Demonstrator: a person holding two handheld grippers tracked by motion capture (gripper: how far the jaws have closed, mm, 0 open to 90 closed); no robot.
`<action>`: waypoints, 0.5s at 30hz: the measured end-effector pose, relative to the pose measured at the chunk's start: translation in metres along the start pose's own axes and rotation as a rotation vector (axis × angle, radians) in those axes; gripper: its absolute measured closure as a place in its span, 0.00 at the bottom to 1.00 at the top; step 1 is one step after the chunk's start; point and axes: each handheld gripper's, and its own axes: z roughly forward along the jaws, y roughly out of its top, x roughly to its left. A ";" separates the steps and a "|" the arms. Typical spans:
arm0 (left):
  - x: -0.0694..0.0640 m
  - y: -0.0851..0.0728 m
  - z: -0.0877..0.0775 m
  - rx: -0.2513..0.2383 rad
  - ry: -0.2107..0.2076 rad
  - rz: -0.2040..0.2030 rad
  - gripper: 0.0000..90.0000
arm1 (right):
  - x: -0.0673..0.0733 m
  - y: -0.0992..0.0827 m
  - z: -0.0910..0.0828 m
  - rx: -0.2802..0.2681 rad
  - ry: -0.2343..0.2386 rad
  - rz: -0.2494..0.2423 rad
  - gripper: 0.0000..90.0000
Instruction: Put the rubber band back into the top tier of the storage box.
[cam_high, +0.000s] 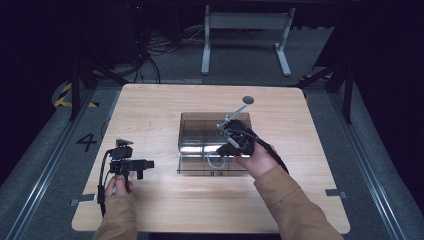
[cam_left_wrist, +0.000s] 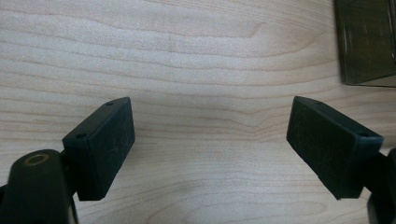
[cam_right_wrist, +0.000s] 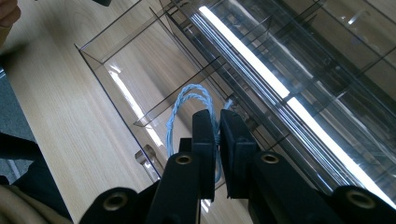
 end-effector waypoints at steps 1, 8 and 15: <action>0.000 0.000 0.000 0.001 0.001 0.001 0.18 | 0.000 0.000 0.000 0.000 0.000 0.000 0.94; 0.000 0.000 0.000 0.002 -0.002 0.000 0.18 | -0.001 0.000 0.008 0.015 0.006 0.011 0.94; 0.000 0.000 0.000 0.003 -0.001 -0.001 0.18 | -0.003 -0.002 0.014 0.028 0.016 0.019 0.94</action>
